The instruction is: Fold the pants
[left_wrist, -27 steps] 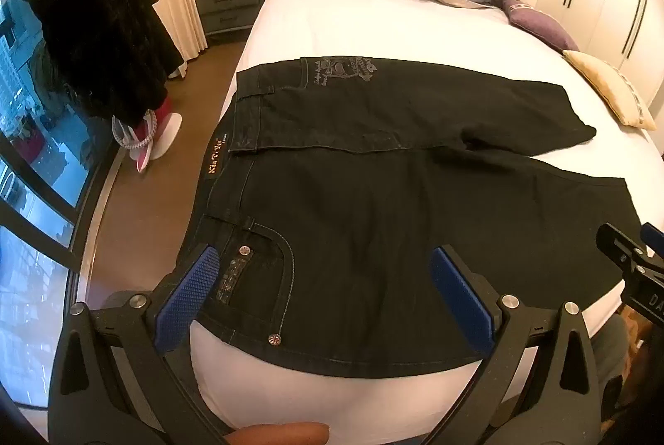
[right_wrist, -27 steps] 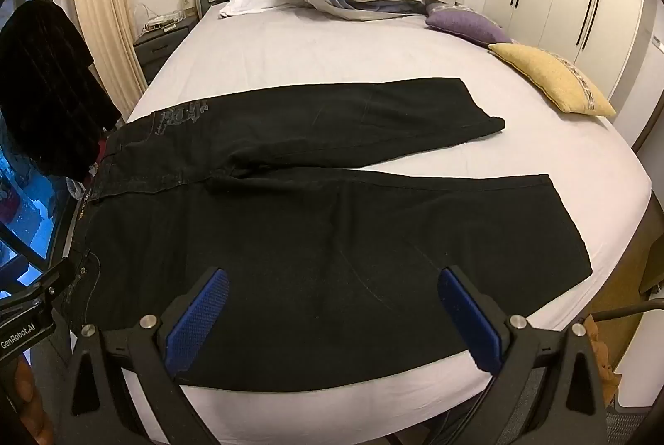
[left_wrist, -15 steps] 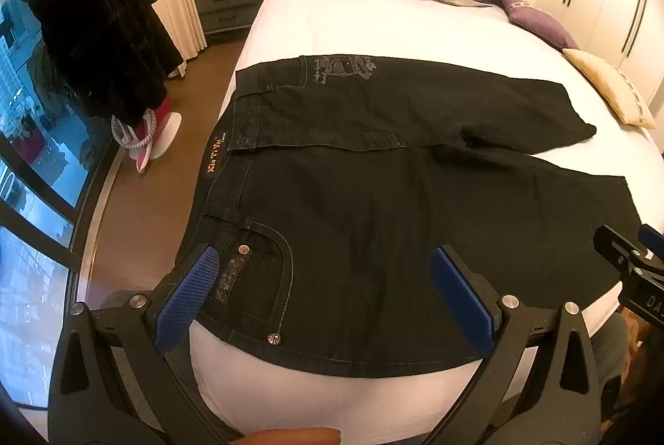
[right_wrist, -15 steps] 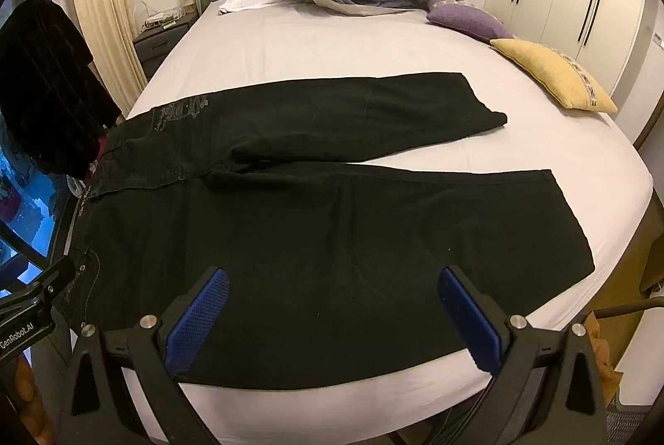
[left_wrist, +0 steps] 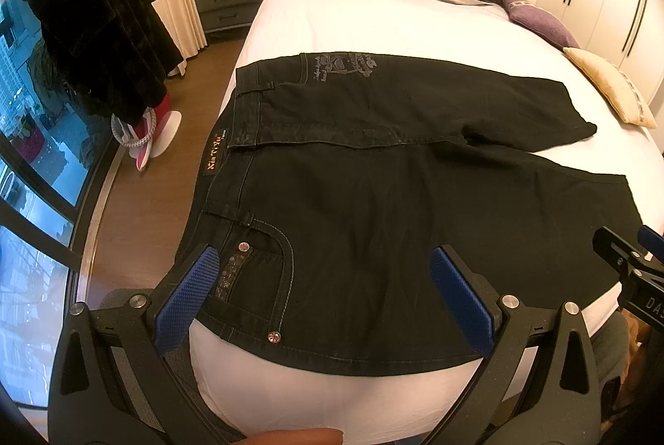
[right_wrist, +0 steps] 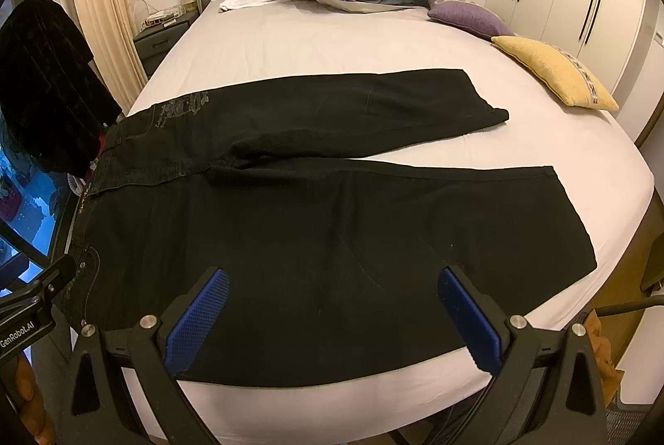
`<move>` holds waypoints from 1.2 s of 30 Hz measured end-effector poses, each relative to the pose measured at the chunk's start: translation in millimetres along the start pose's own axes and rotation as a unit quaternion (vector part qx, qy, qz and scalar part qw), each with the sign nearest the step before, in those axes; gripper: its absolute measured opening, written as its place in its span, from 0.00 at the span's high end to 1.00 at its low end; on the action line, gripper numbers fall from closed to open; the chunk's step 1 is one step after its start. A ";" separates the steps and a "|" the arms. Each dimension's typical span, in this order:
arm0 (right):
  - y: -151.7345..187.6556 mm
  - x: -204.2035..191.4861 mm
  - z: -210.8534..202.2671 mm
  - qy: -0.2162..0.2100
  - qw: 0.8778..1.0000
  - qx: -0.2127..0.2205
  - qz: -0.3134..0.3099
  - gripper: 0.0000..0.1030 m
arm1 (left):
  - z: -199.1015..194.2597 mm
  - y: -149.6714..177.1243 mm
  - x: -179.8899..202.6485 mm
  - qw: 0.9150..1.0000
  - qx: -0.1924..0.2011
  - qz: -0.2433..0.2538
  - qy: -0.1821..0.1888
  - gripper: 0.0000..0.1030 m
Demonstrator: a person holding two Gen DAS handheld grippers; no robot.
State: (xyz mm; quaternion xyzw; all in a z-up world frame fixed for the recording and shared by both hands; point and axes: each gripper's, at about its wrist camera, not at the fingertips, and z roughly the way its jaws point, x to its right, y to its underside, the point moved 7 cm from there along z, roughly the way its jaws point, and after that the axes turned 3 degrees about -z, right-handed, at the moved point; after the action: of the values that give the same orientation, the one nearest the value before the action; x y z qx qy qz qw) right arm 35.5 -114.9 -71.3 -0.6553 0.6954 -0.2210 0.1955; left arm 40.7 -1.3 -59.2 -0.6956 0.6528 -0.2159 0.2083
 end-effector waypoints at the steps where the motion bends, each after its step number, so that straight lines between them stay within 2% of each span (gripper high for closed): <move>1: -0.1 0.0 0.0 0.000 1.000 0.000 0.000 0.00 | 0.3 0.0 0.0 1.000 0.000 0.000 0.000 0.00; 36: 3.1 -1.8 1.6 -0.001 1.000 -0.003 0.001 0.00 | 0.0 -0.7 0.6 1.000 -0.001 0.000 -0.001 0.00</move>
State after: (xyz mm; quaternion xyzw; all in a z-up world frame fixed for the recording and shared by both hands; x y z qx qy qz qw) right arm 34.0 -113.1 -74.3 -0.6553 0.6968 -0.2175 0.1944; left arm 41.3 -1.9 -58.8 -0.6960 0.6529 -0.2146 0.2077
